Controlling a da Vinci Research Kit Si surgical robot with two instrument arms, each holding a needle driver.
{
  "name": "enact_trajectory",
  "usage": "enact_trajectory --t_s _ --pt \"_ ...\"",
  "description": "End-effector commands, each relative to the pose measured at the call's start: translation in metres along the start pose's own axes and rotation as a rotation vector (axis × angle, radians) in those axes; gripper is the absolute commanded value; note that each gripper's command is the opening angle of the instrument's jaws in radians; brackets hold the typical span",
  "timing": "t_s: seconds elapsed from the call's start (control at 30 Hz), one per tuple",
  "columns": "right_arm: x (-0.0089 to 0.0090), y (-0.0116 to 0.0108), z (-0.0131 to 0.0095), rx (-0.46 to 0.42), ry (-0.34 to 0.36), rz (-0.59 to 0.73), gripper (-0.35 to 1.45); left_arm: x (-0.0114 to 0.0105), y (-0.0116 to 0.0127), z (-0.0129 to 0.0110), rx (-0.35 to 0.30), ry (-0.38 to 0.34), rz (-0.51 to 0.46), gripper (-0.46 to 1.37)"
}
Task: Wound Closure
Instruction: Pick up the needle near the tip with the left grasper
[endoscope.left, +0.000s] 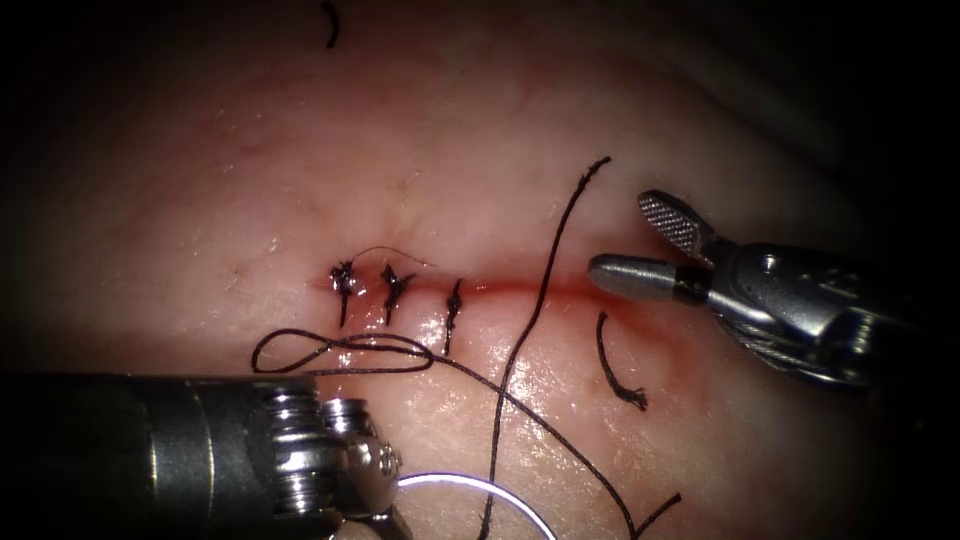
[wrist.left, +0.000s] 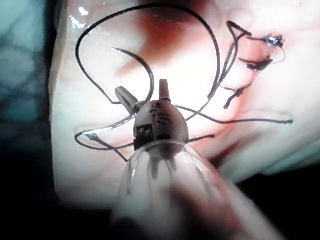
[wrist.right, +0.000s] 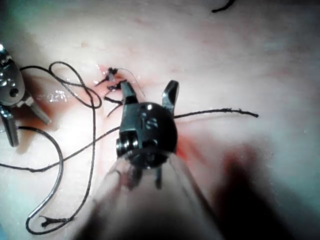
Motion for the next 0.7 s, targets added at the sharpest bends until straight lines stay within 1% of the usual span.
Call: enact_trajectory --t_s 0.03,0.1,0.27,0.33,0.5,0.57,0.7 --pt "0.0 0.0 0.0 0.002 0.0 0.0 0.79 0.0003 0.0 0.0 0.001 -0.003 -0.001 0.71" --pt "0.0 0.0 0.0 0.002 0.0 0.0 0.79 0.0006 0.0001 0.0002 0.0 -0.004 -0.003 0.67" --pt "-0.0002 -0.0001 -0.0001 0.003 0.002 -0.002 0.8 0.0008 0.0002 0.0007 -0.003 -0.005 -0.006 0.69" --pt "-0.0003 -0.0002 -0.0001 0.003 0.006 -0.003 0.8 0.001 0.0002 0.001 -0.005 -0.006 -0.004 0.77" --pt "-0.0004 -0.0004 -0.0003 0.005 0.007 -0.003 0.79 0.0012 0.0003 0.0014 -0.006 -0.002 -0.019 0.77" --pt "-0.0004 -0.0005 -0.0003 0.005 0.007 -0.004 0.79 0.0013 0.0005 0.0016 -0.006 -0.003 -0.035 0.75" --pt "-0.0005 -0.0006 -0.0004 0.006 0.008 -0.004 0.79 0.0016 0.0011 0.002 -0.003 0.002 -0.081 0.56"
